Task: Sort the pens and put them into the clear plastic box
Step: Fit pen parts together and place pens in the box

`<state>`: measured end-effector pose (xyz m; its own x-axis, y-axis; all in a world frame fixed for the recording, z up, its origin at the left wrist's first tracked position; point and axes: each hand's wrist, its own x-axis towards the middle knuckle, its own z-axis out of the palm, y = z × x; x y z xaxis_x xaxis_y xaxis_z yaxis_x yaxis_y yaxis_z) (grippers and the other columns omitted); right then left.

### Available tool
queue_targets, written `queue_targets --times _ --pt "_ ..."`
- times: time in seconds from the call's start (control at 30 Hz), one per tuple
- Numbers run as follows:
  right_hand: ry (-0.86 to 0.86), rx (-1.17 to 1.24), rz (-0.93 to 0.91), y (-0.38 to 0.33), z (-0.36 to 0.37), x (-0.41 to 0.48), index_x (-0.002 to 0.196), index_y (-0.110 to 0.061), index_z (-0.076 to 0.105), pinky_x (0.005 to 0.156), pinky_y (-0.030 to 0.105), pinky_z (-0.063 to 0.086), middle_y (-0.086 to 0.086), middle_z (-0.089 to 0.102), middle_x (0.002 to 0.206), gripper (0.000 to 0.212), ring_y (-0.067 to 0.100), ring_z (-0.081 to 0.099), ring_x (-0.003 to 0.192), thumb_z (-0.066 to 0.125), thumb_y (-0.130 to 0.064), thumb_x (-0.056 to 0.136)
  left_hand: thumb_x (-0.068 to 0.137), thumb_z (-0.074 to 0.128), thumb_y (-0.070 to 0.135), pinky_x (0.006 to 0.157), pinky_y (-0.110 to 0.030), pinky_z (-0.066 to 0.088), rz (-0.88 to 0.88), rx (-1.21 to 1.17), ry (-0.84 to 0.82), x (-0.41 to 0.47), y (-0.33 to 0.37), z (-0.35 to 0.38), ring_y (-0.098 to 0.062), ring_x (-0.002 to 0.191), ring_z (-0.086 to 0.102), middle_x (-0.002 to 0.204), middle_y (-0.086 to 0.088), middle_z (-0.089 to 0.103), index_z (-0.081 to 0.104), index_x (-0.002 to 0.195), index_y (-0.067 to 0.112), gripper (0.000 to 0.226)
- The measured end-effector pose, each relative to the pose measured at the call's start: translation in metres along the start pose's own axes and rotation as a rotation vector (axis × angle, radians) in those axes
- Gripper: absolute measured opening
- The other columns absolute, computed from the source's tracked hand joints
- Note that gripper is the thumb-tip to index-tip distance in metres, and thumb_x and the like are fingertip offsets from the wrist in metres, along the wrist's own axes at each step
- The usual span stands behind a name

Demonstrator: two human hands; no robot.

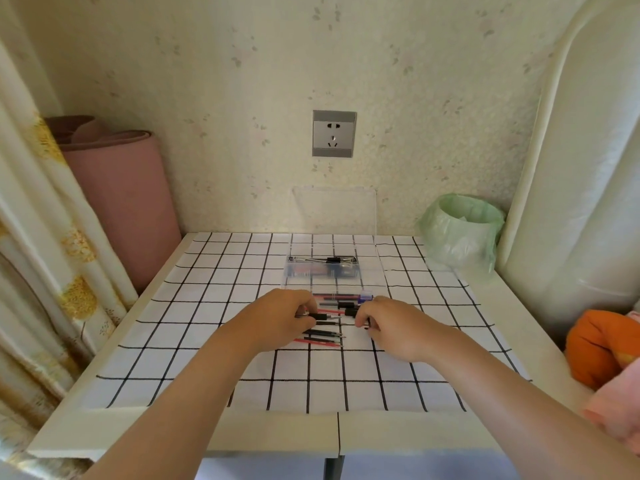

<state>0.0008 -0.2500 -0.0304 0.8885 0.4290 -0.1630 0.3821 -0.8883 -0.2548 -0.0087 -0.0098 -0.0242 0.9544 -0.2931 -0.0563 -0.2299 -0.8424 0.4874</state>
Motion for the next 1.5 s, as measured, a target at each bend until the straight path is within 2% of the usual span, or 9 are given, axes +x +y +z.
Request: queue_targets --times 0.1,0.23,0.4,0.6,0.87,1.0,1.13,1.37,1.5 --pt "0.056 0.039 -0.006 0.003 0.005 0.000 0.130 -0.029 0.052 0.060 0.017 0.033 -0.012 0.052 0.092 0.036 0.009 0.050 0.081 0.057 -0.021 0.095 0.092 0.061 0.036 0.072 -0.024 0.050 0.015 0.008 -0.003 -0.001 0.001 0.000 -0.004 0.078 0.057 0.090 0.013 0.060 0.062 0.102 0.038 0.010" --pt "0.121 0.026 -0.013 0.002 0.004 0.001 0.128 -0.032 0.053 0.069 0.024 0.039 -0.011 0.056 0.102 0.041 0.010 0.053 0.089 0.065 -0.026 0.089 0.092 0.062 0.035 0.071 -0.021 0.047 0.021 0.019 -0.006 -0.001 0.004 0.001 -0.003 0.080 0.057 0.094 0.014 0.061 0.063 0.101 0.037 0.009" --pt "0.272 0.033 -0.100 -0.010 0.001 0.002 0.125 -0.030 0.060 0.079 0.029 0.044 -0.009 0.055 0.105 0.029 0.012 0.053 0.095 0.051 -0.037 0.098 0.092 0.062 0.033 0.072 -0.024 0.050 0.054 0.010 0.009 0.001 0.010 0.002 -0.002 0.078 0.057 0.096 0.013 0.065 0.065 0.102 0.035 0.010" --pt "0.239 -0.029 -0.199 -0.023 0.005 0.008 0.118 -0.026 0.068 0.081 0.036 0.048 -0.005 0.060 0.104 0.028 0.018 0.057 0.096 0.046 -0.033 0.101 0.089 0.063 0.038 0.071 -0.027 0.051 0.095 0.043 0.056 0.002 0.013 0.003 -0.006 0.079 0.059 0.094 0.012 0.065 0.064 0.106 0.036 0.017" --pt "0.320 -0.011 -0.133 -0.037 -0.002 0.017 0.097 -0.027 0.067 0.072 0.028 0.044 -0.010 0.060 0.098 0.016 0.014 0.059 0.086 0.071 -0.037 0.085 0.093 0.060 0.036 0.061 -0.023 0.042 0.101 0.094 0.077 0.003 0.006 0.001 -0.008 0.073 0.057 0.084 0.011 0.064 0.066 0.104 0.035 0.012" --pt "0.271 0.026 -0.117 -0.040 0.001 0.021 0.115 -0.027 0.057 0.077 0.033 0.047 -0.009 0.056 0.107 0.040 0.015 0.057 0.092 0.067 -0.050 0.083 0.096 0.055 0.035 0.061 -0.025 0.042 0.093 0.120 0.081 0.001 0.004 -0.001 -0.009 0.070 0.055 0.080 0.009 0.064 0.066 0.103 0.034 0.013" --pt "0.245 -0.026 -0.181 -0.042 0.002 0.027 0.115 -0.025 0.069 0.084 0.037 0.048 -0.003 0.064 0.107 0.030 0.020 0.060 0.098 0.048 -0.039 0.100 0.098 0.050 0.035 0.069 -0.031 0.051 0.068 0.140 0.079 0.001 -0.002 -0.004 -0.011 0.075 0.060 0.084 0.007 0.067 0.068 0.106 0.032 0.020" --pt "0.305 0.033 -0.114 -0.045 -0.003 0.023 0.105 -0.028 0.064 0.072 0.027 0.042 -0.011 0.063 0.103 0.028 0.011 0.059 0.087 0.074 -0.041 0.082 0.102 0.043 0.031 0.061 -0.026 0.039 0.052 0.109 0.037 0.000 0.001 -0.002 -0.009 0.068 0.052 0.089 0.004 0.068 0.068 0.099 0.026 0.025" --pt "0.269 0.050 -0.147 -0.044 -0.003 0.023 0.116 -0.027 0.063 0.077 0.031 0.047 -0.010 0.063 0.105 0.034 0.011 0.058 0.090 0.066 -0.046 0.087 0.102 0.043 0.030 0.064 -0.028 0.044 0.041 0.079 0.034 0.000 0.000 -0.004 -0.011 0.069 0.054 0.088 0.003 0.068 0.069 0.100 0.023 0.026"
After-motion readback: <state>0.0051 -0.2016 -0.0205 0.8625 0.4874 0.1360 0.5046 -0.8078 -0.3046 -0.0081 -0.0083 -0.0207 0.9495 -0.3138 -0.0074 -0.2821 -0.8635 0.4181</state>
